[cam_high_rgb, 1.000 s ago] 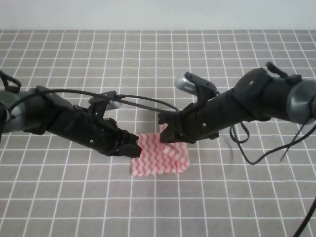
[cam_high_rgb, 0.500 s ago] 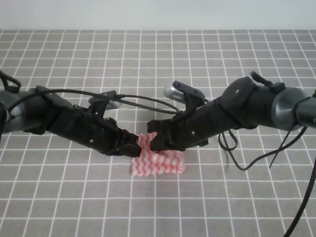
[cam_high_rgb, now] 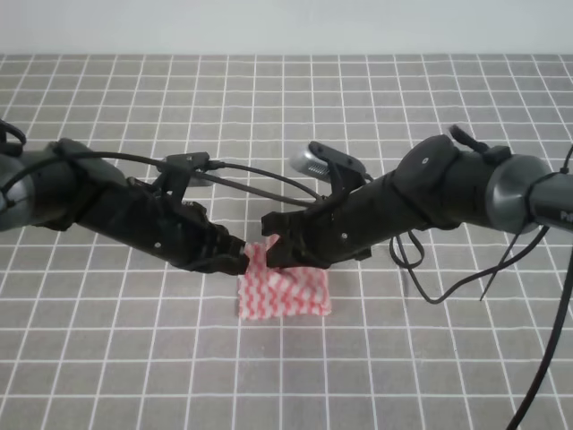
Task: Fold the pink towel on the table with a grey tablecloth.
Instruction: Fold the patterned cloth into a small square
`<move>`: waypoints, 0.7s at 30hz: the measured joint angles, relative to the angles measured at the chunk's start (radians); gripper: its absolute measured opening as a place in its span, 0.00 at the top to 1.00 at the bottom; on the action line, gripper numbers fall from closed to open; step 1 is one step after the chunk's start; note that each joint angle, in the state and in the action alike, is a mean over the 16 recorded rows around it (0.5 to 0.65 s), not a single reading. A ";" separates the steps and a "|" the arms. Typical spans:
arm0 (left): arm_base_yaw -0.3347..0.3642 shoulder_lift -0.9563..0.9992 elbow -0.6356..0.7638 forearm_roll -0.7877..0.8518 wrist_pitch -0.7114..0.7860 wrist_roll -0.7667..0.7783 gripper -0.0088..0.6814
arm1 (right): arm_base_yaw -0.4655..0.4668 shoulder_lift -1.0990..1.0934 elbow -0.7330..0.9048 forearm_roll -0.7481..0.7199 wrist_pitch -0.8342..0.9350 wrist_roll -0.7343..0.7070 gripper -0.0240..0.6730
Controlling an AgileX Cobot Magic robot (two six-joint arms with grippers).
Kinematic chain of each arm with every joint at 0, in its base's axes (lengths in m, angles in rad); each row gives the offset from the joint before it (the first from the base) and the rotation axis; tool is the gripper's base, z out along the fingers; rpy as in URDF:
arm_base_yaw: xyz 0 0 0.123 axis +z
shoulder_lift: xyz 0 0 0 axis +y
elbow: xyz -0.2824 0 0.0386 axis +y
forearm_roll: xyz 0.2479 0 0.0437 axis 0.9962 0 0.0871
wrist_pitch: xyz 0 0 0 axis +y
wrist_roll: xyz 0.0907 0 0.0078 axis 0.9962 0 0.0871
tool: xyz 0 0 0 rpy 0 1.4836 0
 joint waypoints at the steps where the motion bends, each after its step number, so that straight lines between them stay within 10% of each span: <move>1: 0.003 0.000 0.000 0.004 0.000 -0.002 0.99 | 0.001 0.002 -0.001 0.001 0.001 -0.001 0.99; 21: 0.030 -0.002 -0.002 0.017 0.000 -0.017 0.99 | 0.005 0.018 -0.008 0.050 0.016 -0.044 0.99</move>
